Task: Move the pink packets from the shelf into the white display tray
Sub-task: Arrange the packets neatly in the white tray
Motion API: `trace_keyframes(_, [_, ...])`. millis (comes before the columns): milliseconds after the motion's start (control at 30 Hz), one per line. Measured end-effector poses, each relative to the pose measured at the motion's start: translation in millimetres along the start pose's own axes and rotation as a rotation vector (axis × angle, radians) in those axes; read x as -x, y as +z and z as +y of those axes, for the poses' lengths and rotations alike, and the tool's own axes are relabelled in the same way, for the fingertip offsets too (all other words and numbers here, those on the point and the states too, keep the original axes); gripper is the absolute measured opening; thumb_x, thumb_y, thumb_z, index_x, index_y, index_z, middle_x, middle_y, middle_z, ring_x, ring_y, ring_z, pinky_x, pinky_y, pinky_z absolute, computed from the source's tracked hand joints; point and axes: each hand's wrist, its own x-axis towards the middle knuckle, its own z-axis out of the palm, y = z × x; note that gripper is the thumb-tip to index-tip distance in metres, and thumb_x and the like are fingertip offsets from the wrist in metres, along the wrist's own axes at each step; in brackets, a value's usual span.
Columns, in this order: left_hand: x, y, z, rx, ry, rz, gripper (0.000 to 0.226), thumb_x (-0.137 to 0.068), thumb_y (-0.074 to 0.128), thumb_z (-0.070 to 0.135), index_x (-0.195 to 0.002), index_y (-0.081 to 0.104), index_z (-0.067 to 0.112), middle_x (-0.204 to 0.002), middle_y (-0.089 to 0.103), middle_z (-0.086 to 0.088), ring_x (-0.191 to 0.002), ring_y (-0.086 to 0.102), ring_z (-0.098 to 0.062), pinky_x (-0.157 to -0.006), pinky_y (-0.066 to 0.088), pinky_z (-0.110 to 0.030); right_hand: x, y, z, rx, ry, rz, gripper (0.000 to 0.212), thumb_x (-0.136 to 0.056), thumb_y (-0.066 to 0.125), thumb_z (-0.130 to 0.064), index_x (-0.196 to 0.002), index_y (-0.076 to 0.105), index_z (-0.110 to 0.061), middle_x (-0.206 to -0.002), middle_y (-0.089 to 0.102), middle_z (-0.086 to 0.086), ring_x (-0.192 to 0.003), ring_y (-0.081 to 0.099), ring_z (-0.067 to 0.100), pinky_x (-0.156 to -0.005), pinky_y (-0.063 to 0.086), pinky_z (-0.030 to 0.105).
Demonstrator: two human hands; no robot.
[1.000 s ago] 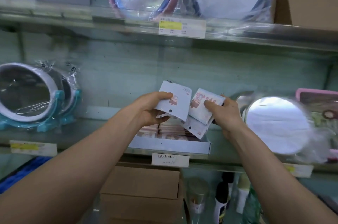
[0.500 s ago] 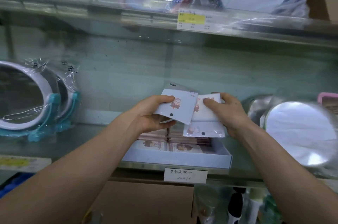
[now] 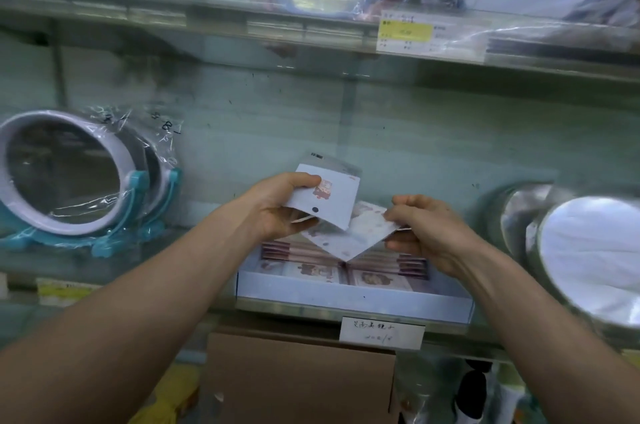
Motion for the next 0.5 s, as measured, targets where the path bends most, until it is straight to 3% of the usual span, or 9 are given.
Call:
trace_keyframes(133, [4.8, -8.6, 4.8, -0.044, 0.029, 0.054, 0.009, -0.090, 0.058, 0.013, -0.082, 0.056, 0.017, -0.080, 0.064, -0.001, -0.073, 0.059, -0.016, -0.078, 0.045, -0.030, 8.3, 14.3, 8.3, 0.048, 0.043, -0.088, 0.009, -0.090, 0.056, 0.001, -0.087, 0.060, -0.006, -0.071, 0.064, 0.009, -0.049, 0.064, 0.016, -0.042, 0.053, 0.020])
trace_keyframes(400, [20.4, -11.6, 6.2, -0.014, 0.008, 0.058, 0.006, -0.092, 0.057, 0.013, -0.086, 0.056, 0.014, -0.079, 0.065, -0.004, -0.071, 0.058, -0.016, -0.063, 0.046, -0.030, 17.3, 37.6, 20.2, 0.219, 0.107, -0.234, 0.007, -0.089, 0.061, -0.007, -0.093, 0.067, -0.006, -0.080, 0.071, 0.013, -0.057, 0.069, 0.015, -0.056, 0.059, 0.021])
trace_keyframes(500, [25.0, -11.7, 4.4, -0.004, -0.004, 0.060, 0.004, -0.091, 0.054, 0.011, -0.088, 0.056, 0.012, -0.081, 0.064, -0.007, -0.074, 0.058, -0.018, -0.067, 0.048, -0.032, 20.5, 41.1, 16.8, 0.443, 0.064, -0.296, 0.014, -0.085, 0.065, -0.006, -0.096, 0.069, -0.013, -0.079, 0.069, 0.005, -0.052, 0.064, 0.008, -0.050, 0.052, 0.016])
